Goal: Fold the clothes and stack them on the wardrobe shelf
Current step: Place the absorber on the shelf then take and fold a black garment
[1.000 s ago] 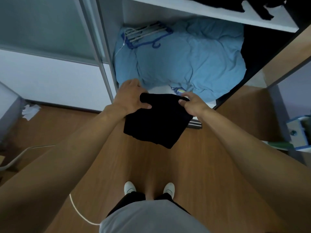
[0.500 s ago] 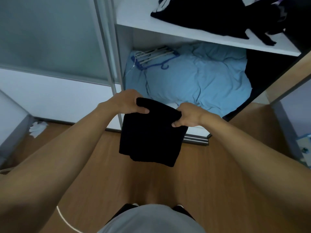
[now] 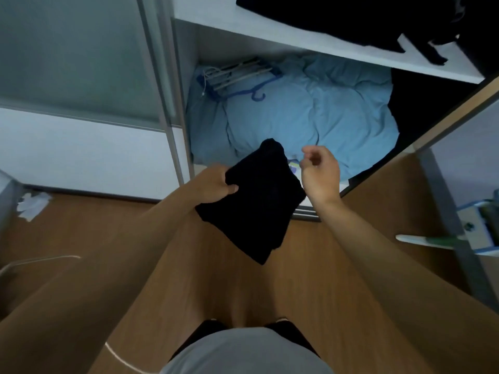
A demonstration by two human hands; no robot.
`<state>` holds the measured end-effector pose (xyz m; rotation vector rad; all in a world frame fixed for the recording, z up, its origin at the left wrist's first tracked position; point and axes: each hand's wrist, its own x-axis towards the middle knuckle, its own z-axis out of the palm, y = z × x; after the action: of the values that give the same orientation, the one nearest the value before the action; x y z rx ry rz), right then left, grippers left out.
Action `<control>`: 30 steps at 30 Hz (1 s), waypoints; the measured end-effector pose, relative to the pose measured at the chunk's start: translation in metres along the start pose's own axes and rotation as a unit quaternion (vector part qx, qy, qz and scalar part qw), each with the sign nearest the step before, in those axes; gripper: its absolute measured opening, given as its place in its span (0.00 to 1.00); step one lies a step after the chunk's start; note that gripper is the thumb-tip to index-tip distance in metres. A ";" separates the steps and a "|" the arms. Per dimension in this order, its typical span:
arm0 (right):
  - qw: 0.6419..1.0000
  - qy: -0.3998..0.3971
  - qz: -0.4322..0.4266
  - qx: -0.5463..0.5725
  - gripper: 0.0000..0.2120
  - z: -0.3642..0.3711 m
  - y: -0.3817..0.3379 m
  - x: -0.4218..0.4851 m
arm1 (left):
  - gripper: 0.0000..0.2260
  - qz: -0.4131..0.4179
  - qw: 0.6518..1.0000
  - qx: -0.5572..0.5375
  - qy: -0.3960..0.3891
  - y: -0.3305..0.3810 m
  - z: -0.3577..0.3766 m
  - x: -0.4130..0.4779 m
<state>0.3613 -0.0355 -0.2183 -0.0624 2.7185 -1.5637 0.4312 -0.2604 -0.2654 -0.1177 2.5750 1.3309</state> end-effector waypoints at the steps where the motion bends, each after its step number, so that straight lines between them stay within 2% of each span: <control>1: 0.996 -0.004 0.081 0.024 0.05 -0.001 0.007 -0.002 | 0.19 -0.002 1.000 0.008 0.021 0.005 -0.002 0.004; 2: 0.978 -0.051 0.194 0.057 0.09 -0.001 0.011 -0.002 | 0.18 -0.001 0.999 0.015 0.042 0.008 -0.004 0.009; 3: 0.933 -0.117 0.322 0.107 0.18 -0.003 0.013 -0.002 | 0.18 0.015 0.998 0.021 0.060 0.012 -0.005 0.014; 4: 0.869 -0.177 0.424 0.183 0.29 -0.005 0.014 0.001 | 0.17 0.034 0.996 0.021 0.075 0.017 -0.006 0.018; 5: 0.808 -0.205 0.478 0.276 0.38 -0.008 0.015 0.007 | 0.16 0.052 0.995 0.013 0.081 0.024 -0.008 0.021; 6: 0.765 -0.212 0.489 0.363 0.44 -0.013 0.012 0.017 | 0.15 0.069 0.995 0.001 0.078 0.033 -0.009 0.024; 7: 0.741 -0.216 0.471 0.427 0.47 -0.018 0.006 0.026 | 0.14 0.086 0.994 -0.010 0.070 0.040 -0.010 0.028; 8: 0.734 -0.222 0.442 0.466 0.48 -0.022 -0.003 0.036 | 0.14 0.104 0.993 -0.017 0.062 0.050 -0.012 0.029; 10: 0.744 -0.247 0.377 0.494 0.47 -0.028 -0.023 0.054 | 0.12 0.138 0.990 -0.011 0.028 0.074 -0.015 0.032; 12: 0.756 -0.266 0.315 0.508 0.42 -0.038 -0.040 0.068 | 0.22 0.162 0.986 0.011 -0.024 0.100 -0.022 0.037; 14: 0.776 -0.279 0.233 0.515 0.31 -0.052 -0.058 0.082 | 0.31 0.176 0.982 0.041 -0.063 0.125 -0.035 0.048; 16: 0.794 -0.273 0.173 0.515 0.18 -0.065 -0.080 0.099 | 0.30 0.194 0.978 0.026 -0.078 0.150 -0.048 0.060; 17: 0.797 -0.268 0.150 0.520 0.16 -0.072 -0.091 0.109 | 0.29 0.205 0.977 0.001 -0.063 0.163 -0.052 0.067; 19: 0.803 -0.261 0.114 0.523 0.20 -0.082 -0.110 0.134 | 0.28 0.217 0.975 -0.049 0.011 0.190 -0.058 0.085; 22: 0.813 -0.279 0.091 0.503 0.26 -0.085 -0.132 0.167 | 0.29 0.208 0.968 -0.061 0.125 0.225 -0.066 0.120; 23: 0.806 -0.295 0.080 0.506 0.28 -0.083 -0.138 0.177 | 0.28 0.199 0.967 -0.054 0.152 0.234 -0.069 0.132; 27: 0.742 -0.385 0.025 0.548 0.26 -0.079 -0.151 0.221 | 0.25 0.177 0.951 0.002 0.252 0.253 -0.089 0.171; 30: 0.718 -0.402 -0.006 0.568 0.25 -0.073 -0.162 0.258 | 0.26 0.154 0.938 0.064 0.305 0.263 -0.104 0.195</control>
<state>0.1073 -0.0632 -0.0375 -0.5639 0.8716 -2.1733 0.1767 -0.1843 -0.0469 -0.1229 3.3119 1.3891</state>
